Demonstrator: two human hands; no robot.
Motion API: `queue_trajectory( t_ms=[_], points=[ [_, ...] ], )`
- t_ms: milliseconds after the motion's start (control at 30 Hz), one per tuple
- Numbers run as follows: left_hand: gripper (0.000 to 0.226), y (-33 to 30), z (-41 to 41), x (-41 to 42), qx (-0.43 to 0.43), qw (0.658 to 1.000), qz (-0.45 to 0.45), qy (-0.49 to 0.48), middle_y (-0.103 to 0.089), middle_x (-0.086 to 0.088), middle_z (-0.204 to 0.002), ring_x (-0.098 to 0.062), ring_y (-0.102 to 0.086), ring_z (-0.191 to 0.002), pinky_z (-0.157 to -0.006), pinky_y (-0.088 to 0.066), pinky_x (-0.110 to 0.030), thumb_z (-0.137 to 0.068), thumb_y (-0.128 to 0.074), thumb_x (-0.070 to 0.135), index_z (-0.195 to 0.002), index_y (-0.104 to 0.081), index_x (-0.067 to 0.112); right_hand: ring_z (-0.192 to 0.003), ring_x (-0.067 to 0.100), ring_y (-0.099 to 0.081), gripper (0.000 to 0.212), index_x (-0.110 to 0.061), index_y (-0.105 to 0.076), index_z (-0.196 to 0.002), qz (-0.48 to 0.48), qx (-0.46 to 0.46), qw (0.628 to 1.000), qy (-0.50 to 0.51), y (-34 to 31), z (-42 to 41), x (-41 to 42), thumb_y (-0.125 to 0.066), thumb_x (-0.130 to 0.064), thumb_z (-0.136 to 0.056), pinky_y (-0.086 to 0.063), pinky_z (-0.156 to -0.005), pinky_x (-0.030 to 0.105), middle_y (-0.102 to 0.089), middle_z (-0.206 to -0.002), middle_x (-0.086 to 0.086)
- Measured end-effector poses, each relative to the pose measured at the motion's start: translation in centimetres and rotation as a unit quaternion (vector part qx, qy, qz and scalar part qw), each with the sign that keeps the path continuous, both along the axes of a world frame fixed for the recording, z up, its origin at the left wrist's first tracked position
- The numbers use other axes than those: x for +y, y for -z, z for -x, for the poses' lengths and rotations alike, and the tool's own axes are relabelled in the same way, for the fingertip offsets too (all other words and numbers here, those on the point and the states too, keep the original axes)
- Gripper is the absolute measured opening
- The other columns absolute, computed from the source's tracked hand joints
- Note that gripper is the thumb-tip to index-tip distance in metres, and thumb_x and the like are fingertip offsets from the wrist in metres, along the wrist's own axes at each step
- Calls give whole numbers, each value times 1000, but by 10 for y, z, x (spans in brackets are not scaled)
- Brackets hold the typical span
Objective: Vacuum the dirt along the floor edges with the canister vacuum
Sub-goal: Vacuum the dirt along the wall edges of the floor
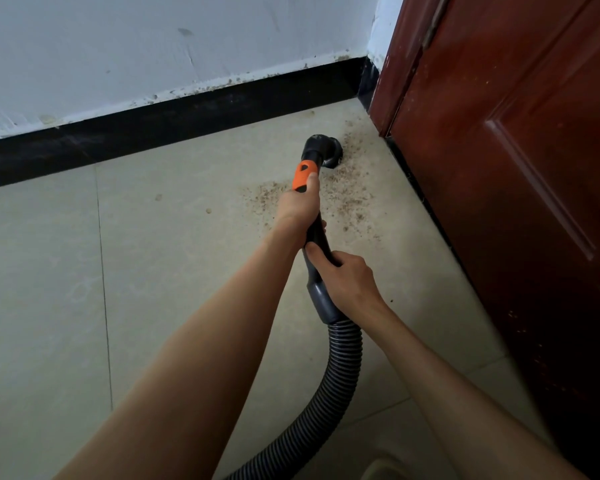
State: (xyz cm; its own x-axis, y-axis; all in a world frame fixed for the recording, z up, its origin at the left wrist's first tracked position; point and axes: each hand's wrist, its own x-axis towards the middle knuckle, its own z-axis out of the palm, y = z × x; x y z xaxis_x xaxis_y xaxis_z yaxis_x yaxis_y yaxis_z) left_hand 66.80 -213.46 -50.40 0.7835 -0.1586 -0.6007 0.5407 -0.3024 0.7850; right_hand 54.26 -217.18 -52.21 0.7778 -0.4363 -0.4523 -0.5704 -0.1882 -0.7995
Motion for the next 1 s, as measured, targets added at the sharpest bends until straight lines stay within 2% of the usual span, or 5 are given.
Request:
queue_trajectory(
  t_ms=[267,433,600,800,1000],
  points=[
    [45,-6,-23,27,21,999,-8,-41,-50,-8,-75,-20,-54,-56,-48,-47,-27,-94,-44,52,-83,-43,9,-61,12,-61,50,-19,-57,-65,-9,5,996,-87,-7,-30,10,-52,-64,-87,-42,-54,24,-64,-68,-2],
    [52,-4,-34,76,35,991,-6,-126,-52,-10,-80,-24,-56,-62,-55,-49,-33,-94,-42,53,-111,-42,3,-60,15,-56,54,-17,-51,-58,-18,11,982,-187,-20,-47,33,-52,-61,-90,-40,-57,28,-58,-62,-1],
    [61,3,-34,126,32,987,-57,-145,-57,-18,-109,-36,-61,-101,-78,-51,-42,-94,-39,51,-125,-45,-1,-53,13,-54,53,-19,-48,-58,10,26,962,-272,-25,-38,57,-51,-61,-90,-37,-51,27,-56,-59,-2],
    [59,11,5,134,25,983,-76,-166,-60,-21,-110,-38,-62,-100,-89,-52,-49,-93,-36,55,-113,-48,1,-56,11,-54,53,-20,-49,-60,41,61,944,-323,-25,-10,63,-47,-63,-91,-35,-51,26,-56,-60,-5],
    [50,20,39,123,15,983,-55,-173,-59,-16,-87,-34,-65,-83,-70,-53,-38,-93,-36,56,-83,-48,8,-58,13,-54,53,-18,-48,-65,38,88,948,-305,-15,20,61,-43,-63,-92,-37,-53,25,-56,-63,-3]
  ],
)
